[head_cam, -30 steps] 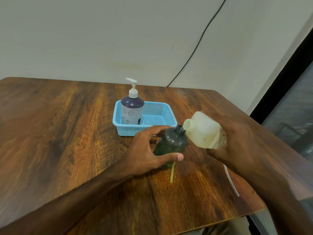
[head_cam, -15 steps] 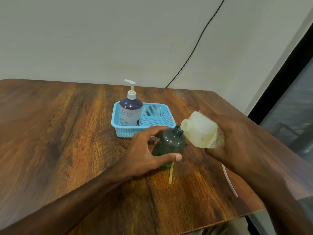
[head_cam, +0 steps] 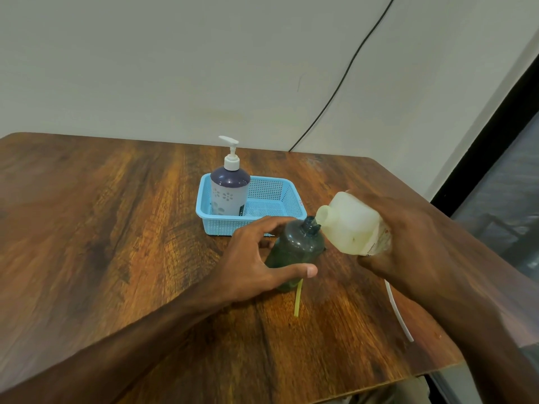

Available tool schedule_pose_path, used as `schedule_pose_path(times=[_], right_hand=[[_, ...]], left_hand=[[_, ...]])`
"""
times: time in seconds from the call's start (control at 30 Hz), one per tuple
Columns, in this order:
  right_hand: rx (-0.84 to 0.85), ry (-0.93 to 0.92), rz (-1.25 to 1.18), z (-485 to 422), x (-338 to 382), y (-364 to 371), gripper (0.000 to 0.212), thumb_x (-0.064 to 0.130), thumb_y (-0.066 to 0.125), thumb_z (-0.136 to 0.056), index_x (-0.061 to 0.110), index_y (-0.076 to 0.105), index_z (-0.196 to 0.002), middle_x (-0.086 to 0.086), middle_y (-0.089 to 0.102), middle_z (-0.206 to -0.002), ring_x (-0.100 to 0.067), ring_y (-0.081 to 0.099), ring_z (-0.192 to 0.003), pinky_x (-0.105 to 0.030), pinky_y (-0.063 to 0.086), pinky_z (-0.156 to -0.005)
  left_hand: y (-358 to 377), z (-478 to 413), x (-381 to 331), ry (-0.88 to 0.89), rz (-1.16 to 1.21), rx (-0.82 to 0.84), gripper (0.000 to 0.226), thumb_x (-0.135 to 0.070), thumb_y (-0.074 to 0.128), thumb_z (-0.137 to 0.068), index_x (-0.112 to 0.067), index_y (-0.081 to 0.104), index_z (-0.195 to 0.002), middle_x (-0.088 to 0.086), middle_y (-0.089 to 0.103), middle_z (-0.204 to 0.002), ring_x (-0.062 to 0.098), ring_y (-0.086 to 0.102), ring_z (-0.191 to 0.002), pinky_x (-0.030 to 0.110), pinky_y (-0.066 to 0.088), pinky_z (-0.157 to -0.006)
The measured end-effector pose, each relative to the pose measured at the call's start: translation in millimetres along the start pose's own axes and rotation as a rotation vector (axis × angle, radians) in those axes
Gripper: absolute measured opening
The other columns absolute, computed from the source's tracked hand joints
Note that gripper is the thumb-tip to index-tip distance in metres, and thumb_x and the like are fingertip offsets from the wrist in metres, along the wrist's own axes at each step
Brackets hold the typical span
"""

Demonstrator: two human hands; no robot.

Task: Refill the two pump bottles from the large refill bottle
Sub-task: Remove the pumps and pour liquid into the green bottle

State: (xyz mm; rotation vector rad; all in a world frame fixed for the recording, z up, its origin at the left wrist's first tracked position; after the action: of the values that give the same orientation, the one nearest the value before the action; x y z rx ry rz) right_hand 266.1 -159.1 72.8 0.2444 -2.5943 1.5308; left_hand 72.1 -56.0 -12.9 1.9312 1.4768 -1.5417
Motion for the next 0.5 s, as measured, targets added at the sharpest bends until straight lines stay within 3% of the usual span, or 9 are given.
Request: schedule_pose_path(times=[0.17, 0.37, 0.5], right_hand=[[0.009, 0.02, -0.018, -0.8, -3.6, 1.8, 0.088, 0.008, 0.095, -0.062, 0.013, 0.057, -0.141, -0.013, 0.068, -0.127, -0.034, 0.061, -0.118, -0.037, 0.048, -0.086], [0.005, 0.016, 0.003, -0.7, -2.7, 2.8, 0.089, 0.009, 0.096, -0.059, 0.013, 0.058, -0.139, -0.013, 0.069, -0.125, -0.036, 0.061, -0.117, -0.039, 0.05, -0.082], [0.011, -0.012, -0.001, -2.3, 0.9, -0.6, 0.087, 0.014, 0.096, -0.062, 0.015, 0.059, -0.14, -0.006, 0.068, -0.126, -0.029, 0.061, -0.118, -0.033, 0.045, -0.082]], left_hand=[[-0.4, 0.1, 0.8, -0.008, 0.007, -0.005, 0.072, -0.048, 0.09, -0.07, -0.036, 0.059, -0.134, -0.025, 0.064, -0.13, -0.01, 0.055, -0.122, 0.011, 0.052, -0.091], [-0.7, -0.2, 1.9, -0.007, 0.013, -0.003, 0.072, -0.049, 0.091, -0.07, -0.034, 0.061, -0.134, -0.023, 0.065, -0.129, -0.004, 0.058, -0.123, 0.021, 0.056, -0.096], [-1.3, -0.1, 1.9, 0.0, 0.017, -0.01, 0.071, -0.049, 0.09, -0.069, -0.035, 0.061, -0.133, -0.024, 0.065, -0.128, -0.005, 0.058, -0.123, 0.018, 0.054, -0.095]])
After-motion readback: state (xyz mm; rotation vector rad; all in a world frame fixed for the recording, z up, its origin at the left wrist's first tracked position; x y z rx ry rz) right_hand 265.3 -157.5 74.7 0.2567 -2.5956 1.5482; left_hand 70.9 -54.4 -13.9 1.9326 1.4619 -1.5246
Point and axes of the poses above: each hand's wrist, its own z-axis away from the middle knuckle, its own y-axis out of the palm, x = y × z, the point moved 5 cm from there along -z, towards the middle knuckle
